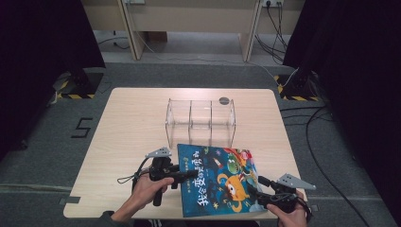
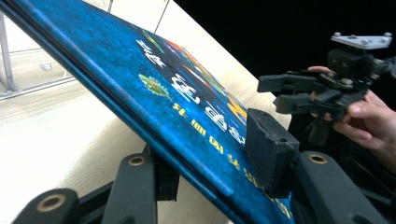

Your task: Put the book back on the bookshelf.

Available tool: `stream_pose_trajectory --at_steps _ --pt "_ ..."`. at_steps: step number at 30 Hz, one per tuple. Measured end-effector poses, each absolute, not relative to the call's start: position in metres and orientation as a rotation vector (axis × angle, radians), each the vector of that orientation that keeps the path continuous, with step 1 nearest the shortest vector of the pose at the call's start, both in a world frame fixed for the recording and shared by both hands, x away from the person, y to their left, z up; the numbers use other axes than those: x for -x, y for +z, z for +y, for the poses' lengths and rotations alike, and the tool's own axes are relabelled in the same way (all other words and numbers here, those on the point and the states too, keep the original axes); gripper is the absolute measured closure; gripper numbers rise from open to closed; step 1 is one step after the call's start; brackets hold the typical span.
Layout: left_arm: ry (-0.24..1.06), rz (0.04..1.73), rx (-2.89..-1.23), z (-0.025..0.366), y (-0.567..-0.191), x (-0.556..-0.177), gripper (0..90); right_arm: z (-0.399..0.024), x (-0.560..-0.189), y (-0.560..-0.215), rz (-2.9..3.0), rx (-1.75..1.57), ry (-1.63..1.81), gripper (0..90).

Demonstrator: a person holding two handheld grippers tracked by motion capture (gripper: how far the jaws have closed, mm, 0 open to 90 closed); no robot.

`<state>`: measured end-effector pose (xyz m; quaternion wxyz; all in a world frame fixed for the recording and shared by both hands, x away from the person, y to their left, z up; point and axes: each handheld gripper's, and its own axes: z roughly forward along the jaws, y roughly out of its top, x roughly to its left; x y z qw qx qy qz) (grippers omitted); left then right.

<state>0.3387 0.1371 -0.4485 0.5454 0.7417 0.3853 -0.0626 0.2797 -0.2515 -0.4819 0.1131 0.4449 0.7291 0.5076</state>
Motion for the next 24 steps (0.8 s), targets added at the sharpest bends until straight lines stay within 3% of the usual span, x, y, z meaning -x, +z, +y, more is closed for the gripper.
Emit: stream_pose_trajectory --at_steps 9,24 --pt "-0.13 0.929 -1.767 0.134 -0.444 -0.338 56.0 -0.231 -0.247 -0.473 2.13 -1.172 1.479 26.0" --pt "-0.126 0.951 -1.768 0.132 -0.441 -0.341 55.9 -0.214 -0.21 -0.476 2.19 -1.054 1.413 25.3"
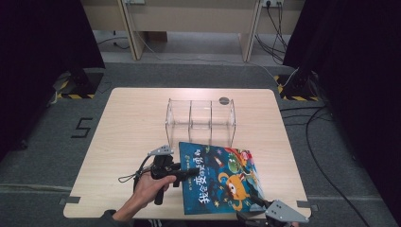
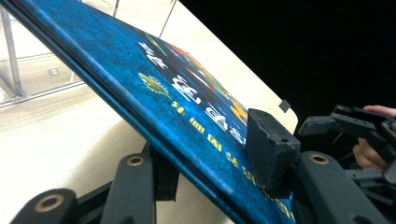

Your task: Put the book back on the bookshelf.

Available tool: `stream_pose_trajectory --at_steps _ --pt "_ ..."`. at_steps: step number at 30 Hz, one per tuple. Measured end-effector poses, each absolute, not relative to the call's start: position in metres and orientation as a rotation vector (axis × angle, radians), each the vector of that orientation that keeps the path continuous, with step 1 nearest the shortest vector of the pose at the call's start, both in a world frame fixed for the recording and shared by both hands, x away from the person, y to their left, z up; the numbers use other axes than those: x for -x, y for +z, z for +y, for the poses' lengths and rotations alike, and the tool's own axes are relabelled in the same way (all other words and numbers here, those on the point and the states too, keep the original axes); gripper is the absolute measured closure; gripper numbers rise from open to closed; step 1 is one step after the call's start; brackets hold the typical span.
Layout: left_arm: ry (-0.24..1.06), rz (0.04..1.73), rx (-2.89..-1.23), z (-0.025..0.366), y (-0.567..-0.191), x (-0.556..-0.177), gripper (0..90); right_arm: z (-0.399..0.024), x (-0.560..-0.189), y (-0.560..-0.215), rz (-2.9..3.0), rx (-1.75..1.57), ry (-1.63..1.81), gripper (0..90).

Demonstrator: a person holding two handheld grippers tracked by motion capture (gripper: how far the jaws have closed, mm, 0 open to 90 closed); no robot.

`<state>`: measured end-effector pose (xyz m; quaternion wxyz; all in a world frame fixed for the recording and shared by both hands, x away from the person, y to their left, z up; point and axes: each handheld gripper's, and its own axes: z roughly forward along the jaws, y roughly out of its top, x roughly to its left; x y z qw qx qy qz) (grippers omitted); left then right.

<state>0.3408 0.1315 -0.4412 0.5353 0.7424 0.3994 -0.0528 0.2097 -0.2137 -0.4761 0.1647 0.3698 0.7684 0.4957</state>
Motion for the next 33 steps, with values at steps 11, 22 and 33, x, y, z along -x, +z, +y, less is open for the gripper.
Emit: stream_pose_trajectory --at_steps 11,22,33 --pt "-0.122 0.988 -1.774 0.128 -0.436 -0.342 55.9 -0.196 -0.205 -0.48 2.243 -0.965 1.34 25.3" --pt "-0.111 1.004 -1.775 0.123 -0.433 -0.339 55.9 -0.167 -0.206 -0.48 2.228 -0.814 1.224 26.7" --pt "-0.133 1.019 -1.77 0.117 -0.434 -0.336 55.9 -0.137 -0.213 -0.482 2.154 -0.723 1.133 25.6"
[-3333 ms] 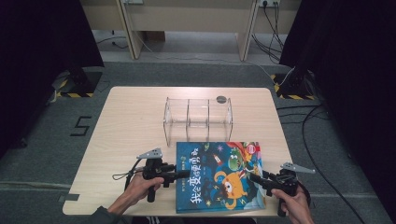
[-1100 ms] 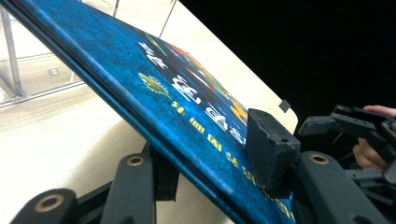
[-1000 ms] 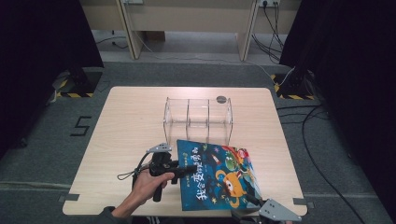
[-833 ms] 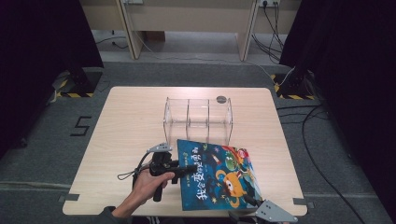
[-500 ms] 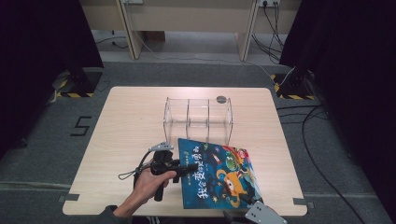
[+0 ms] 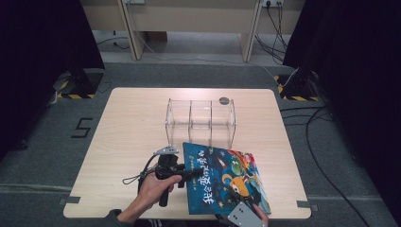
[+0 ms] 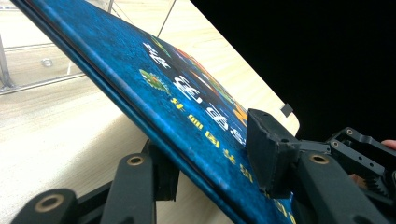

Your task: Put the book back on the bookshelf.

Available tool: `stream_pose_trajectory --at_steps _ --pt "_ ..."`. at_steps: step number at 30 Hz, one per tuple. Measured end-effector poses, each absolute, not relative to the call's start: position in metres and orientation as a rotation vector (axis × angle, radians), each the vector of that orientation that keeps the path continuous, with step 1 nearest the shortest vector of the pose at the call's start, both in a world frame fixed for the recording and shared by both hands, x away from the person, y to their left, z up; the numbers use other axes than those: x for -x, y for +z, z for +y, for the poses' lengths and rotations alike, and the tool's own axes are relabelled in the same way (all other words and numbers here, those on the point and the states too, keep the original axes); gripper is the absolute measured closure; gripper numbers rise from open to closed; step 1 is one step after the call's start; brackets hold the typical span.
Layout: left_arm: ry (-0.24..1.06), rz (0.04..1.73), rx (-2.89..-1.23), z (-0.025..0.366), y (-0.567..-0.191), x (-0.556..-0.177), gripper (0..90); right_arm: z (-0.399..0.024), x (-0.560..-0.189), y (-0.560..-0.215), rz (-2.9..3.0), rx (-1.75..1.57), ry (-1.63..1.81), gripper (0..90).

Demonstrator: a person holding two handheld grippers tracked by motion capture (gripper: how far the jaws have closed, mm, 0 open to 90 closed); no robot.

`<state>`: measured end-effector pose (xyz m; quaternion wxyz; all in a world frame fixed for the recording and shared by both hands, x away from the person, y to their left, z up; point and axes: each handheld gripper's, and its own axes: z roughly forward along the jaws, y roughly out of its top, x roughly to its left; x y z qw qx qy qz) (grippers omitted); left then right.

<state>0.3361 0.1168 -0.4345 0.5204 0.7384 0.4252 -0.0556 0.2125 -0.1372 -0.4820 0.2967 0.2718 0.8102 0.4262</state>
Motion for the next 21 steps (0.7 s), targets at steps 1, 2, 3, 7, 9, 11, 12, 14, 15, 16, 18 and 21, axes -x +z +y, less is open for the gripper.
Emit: stream_pose_trajectory --at_steps 1,2,3,7,9,11,12,14,15,16,18,21 --pt "-0.133 1.019 -1.77 0.117 -0.434 -0.336 55.9 -0.137 -0.213 -0.482 2.154 -0.723 1.133 25.6" --pt "-0.136 1.02 -1.77 0.116 -0.435 -0.336 55.9 -0.136 -0.212 -0.482 2.148 -0.719 1.129 25.5" --pt "-0.135 1.02 -1.772 0.116 -0.435 -0.336 55.9 -0.132 -0.212 -0.482 2.142 -0.708 1.122 25.4" --pt "-0.144 1.02 -1.771 0.114 -0.435 -0.335 55.9 -0.125 -0.214 -0.484 2.116 -0.695 1.081 23.6" --pt "-0.145 1.017 -1.771 0.114 -0.436 -0.334 55.9 -0.122 -0.216 -0.485 2.099 -0.701 1.062 24.2" --pt "-0.144 1.016 -1.774 0.114 -0.435 -0.334 55.9 -0.121 -0.217 -0.485 2.089 -0.703 1.064 23.8" --pt "-0.144 1.016 -1.773 0.114 -0.435 -0.334 56.0 -0.12 -0.216 -0.486 2.082 -0.699 1.057 24.3" --pt "-0.146 1.018 -1.773 0.114 -0.436 -0.334 56.0 -0.118 -0.215 -0.487 2.071 -0.682 1.032 25.8" --pt "-0.15 1.021 -1.768 0.114 -0.436 -0.334 56.0 -0.117 -0.215 -0.487 2.069 -0.679 1.022 26.6" --pt "-0.151 1.021 -1.768 0.114 -0.436 -0.334 55.9 -0.117 -0.214 -0.488 2.06 -0.673 1.016 28.2" --pt "-0.153 1.021 -1.766 0.115 -0.437 -0.335 56.0 -0.115 -0.211 -0.488 2.042 -0.64 0.992 34.3" --pt "-0.146 1.02 -1.765 0.115 -0.437 -0.336 55.9 -0.113 -0.207 -0.487 2.026 -0.603 0.963 40.6"
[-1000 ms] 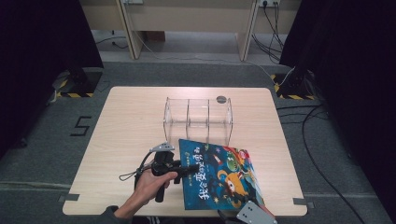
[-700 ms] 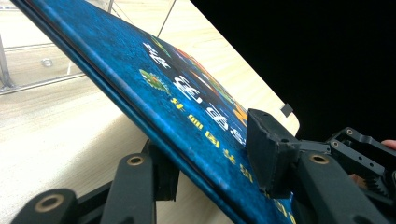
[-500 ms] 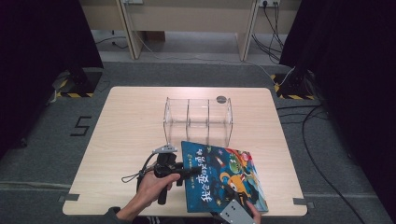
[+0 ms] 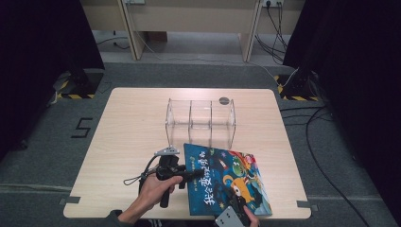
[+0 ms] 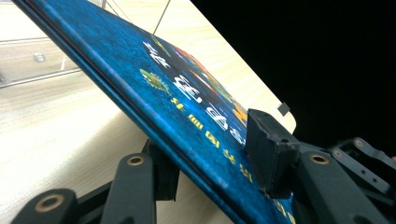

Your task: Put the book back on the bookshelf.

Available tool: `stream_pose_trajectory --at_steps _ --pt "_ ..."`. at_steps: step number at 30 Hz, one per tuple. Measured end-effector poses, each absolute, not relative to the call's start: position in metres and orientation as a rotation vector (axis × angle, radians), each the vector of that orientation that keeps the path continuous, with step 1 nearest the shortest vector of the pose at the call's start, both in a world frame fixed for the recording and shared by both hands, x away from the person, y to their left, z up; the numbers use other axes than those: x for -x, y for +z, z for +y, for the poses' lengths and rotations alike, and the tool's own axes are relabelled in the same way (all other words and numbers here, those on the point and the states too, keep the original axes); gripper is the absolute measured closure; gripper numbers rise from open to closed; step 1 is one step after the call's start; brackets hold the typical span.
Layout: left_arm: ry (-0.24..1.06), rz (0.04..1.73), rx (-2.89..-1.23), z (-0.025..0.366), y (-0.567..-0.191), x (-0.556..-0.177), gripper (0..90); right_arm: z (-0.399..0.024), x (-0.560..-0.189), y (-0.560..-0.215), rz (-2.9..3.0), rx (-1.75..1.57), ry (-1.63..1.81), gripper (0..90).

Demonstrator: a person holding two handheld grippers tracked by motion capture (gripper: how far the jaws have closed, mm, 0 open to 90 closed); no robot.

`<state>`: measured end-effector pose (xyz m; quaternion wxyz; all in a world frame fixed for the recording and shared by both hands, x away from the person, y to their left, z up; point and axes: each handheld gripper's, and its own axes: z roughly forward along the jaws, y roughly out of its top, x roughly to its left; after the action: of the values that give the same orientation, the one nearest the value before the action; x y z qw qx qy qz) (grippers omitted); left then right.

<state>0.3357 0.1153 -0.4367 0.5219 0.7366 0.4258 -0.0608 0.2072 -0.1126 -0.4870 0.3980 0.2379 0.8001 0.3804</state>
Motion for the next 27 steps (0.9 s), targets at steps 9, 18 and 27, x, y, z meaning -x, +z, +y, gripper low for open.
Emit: stream_pose_trajectory --at_steps 9,18,27 --pt "-0.182 0.974 -1.738 0.115 -0.43 -0.334 51.5 -0.115 -0.197 -0.481 1.956 -0.645 1.017 51.5" --pt "-0.317 0.966 -1.703 0.12 -0.425 -0.332 35.0 -0.135 -0.196 -0.465 1.861 -0.752 1.182 57.9" --pt "-0.369 0.953 -1.661 0.132 -0.425 -0.334 28.0 -0.145 -0.201 -0.457 1.851 -0.758 1.206 60.8"
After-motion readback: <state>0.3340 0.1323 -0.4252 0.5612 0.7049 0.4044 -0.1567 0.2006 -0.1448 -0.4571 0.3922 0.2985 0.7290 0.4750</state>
